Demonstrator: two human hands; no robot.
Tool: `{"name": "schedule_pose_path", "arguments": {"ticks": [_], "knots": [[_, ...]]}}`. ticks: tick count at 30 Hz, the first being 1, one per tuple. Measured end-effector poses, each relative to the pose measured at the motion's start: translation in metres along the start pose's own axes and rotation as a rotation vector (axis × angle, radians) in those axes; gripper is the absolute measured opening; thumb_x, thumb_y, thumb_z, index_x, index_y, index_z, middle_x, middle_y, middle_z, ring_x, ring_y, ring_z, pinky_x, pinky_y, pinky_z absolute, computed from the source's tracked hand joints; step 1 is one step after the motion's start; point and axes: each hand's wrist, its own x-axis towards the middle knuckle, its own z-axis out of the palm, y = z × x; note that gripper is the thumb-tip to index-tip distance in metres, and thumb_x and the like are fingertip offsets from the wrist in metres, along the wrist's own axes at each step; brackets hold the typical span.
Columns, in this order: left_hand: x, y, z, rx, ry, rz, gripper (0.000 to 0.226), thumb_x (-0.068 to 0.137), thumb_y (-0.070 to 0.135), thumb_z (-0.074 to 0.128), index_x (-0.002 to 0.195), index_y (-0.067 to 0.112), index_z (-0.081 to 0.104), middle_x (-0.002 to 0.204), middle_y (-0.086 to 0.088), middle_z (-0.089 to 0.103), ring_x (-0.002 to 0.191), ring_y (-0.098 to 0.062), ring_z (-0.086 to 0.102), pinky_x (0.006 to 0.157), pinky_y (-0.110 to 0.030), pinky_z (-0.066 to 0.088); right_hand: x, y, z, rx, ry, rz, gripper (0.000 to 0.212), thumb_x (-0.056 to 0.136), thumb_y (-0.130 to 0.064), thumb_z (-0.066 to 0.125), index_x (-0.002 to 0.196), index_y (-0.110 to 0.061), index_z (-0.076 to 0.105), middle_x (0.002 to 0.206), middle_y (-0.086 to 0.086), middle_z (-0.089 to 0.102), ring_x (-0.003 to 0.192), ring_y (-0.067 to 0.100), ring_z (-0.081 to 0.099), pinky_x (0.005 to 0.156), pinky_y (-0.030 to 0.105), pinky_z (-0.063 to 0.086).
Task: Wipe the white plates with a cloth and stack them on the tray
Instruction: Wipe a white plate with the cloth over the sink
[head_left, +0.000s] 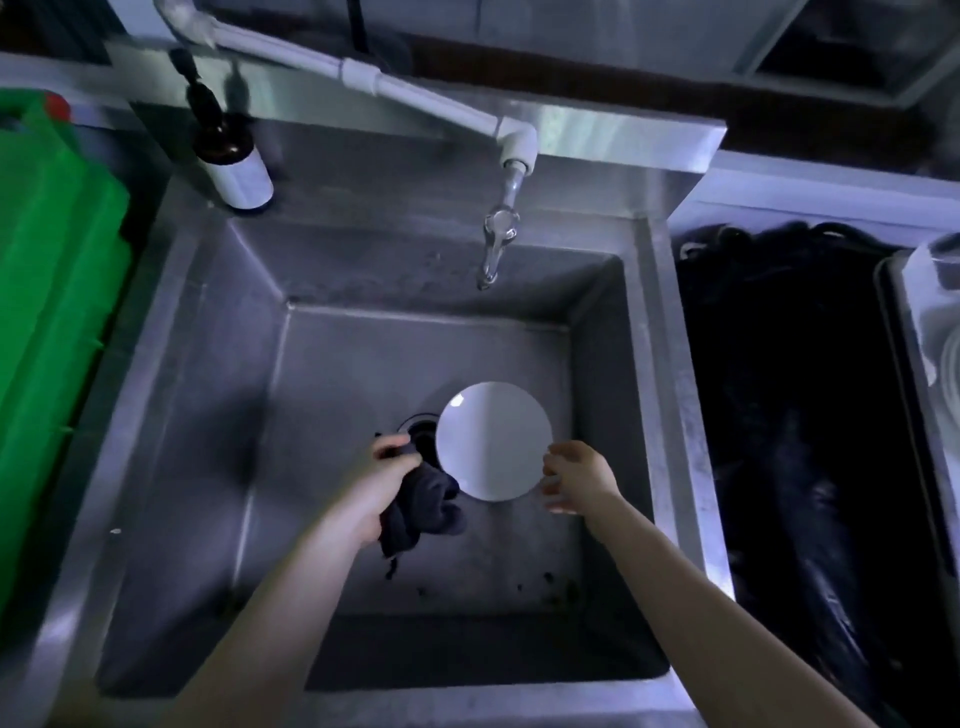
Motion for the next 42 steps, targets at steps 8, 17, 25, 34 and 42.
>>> {"name": "schedule_pose_path", "arguments": {"ticks": [8,17,25,34,42], "knots": [[0.082,-0.030,0.019,0.323,-0.063,-0.032,0.090,0.072,0.013,0.080,0.148,0.036,0.038,0.143,-0.002,0.050,0.120,-0.026,0.053,0.089,-0.037,0.050,0.068,0.023,0.011,-0.276,0.048,-0.018,0.050,0.095,-0.027,0.062,0.143,-0.022,0.049,0.124,0.004,0.059,0.096,0.026,0.063,0.087,0.045,0.057],[0.154,-0.045,0.044,0.637,-0.106,-0.070,0.093,0.079,0.020,0.072,0.155,0.034,0.020,0.154,-0.006,0.039,0.133,-0.033,0.044,0.100,-0.044,0.046,0.119,0.035,0.016,-0.282,0.040,-0.008,0.056,0.092,-0.015,0.060,0.146,-0.025,0.048,0.142,0.005,0.057,0.123,0.030,0.057,0.099,0.047,0.052],[0.172,-0.042,0.064,0.639,-0.089,-0.065,0.067,0.077,0.005,0.064,0.136,0.031,0.047,0.103,0.004,0.060,0.097,-0.024,0.059,0.088,-0.042,0.053,0.140,0.038,0.014,-0.178,0.087,0.048,0.048,0.089,-0.007,0.064,0.135,-0.017,0.057,0.131,0.009,0.064,0.116,0.030,0.061,0.085,0.035,0.050],[0.169,-0.038,0.058,0.518,-0.092,-0.101,0.054,0.079,0.000,0.063,0.124,0.028,0.053,0.104,0.009,0.056,0.094,-0.020,0.059,0.086,-0.045,0.055,0.145,0.040,0.014,-0.037,0.084,0.105,0.039,0.091,-0.007,0.067,0.129,-0.005,0.060,0.121,0.014,0.065,0.101,0.026,0.060,0.096,0.049,0.053],[0.146,-0.023,0.024,0.350,-0.085,-0.114,0.053,0.071,0.006,0.073,0.108,0.043,0.063,0.115,0.004,0.060,0.095,-0.019,0.064,0.081,-0.039,0.057,0.116,0.029,0.016,0.151,0.034,0.085,0.014,0.099,-0.024,0.061,0.086,-0.026,0.065,0.092,-0.002,0.068,0.086,0.021,0.065,0.086,0.049,0.059]]}}
